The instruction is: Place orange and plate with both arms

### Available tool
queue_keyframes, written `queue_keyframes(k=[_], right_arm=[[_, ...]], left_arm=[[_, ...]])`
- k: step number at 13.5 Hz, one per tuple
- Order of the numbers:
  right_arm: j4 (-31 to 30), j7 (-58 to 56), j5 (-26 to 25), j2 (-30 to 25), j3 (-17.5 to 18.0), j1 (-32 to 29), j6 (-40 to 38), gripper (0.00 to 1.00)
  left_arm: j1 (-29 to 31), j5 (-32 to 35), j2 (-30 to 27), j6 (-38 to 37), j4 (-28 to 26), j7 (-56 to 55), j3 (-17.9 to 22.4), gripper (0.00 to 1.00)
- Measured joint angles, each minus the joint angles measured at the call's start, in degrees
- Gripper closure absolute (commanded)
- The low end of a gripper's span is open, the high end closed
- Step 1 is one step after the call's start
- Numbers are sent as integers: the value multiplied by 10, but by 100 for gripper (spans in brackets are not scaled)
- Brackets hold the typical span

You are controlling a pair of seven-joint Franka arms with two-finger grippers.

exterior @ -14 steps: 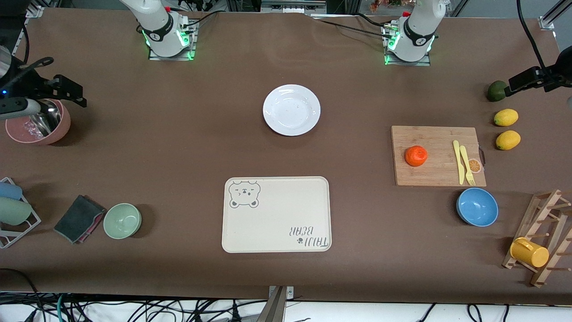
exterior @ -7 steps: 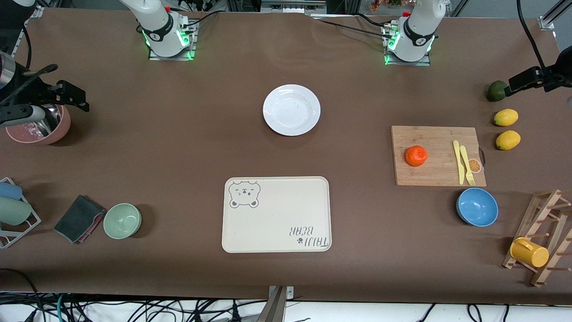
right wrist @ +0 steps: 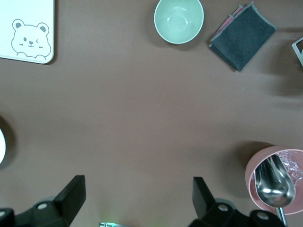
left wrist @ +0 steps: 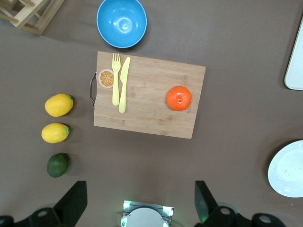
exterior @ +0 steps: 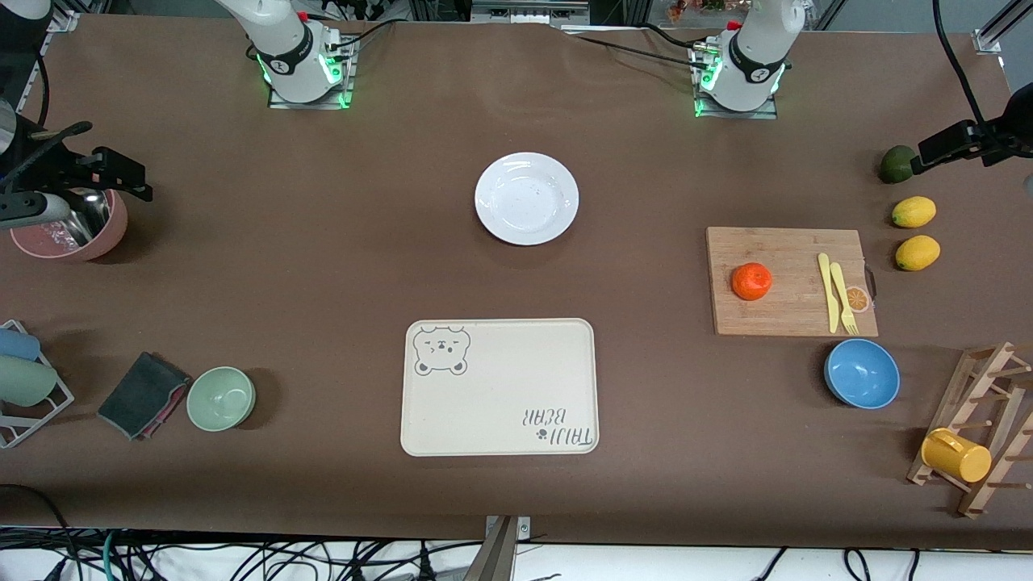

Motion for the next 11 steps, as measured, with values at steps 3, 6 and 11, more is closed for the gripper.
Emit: queue_keyframes(k=[3, 6, 11], right_arm=[[0, -1, 0, -1, 0, 0, -1, 0], [0, -1, 0, -1, 2, 0, -1, 0], [0, -1, 0, -1, 5, 3, -1, 0]], left_arm=[[-1, 0, 6, 1, 0, 0, -1, 0], [-1, 0, 10, 12, 0, 0, -1, 0], [-2, 0, 27, 44, -4, 0, -2, 0]])
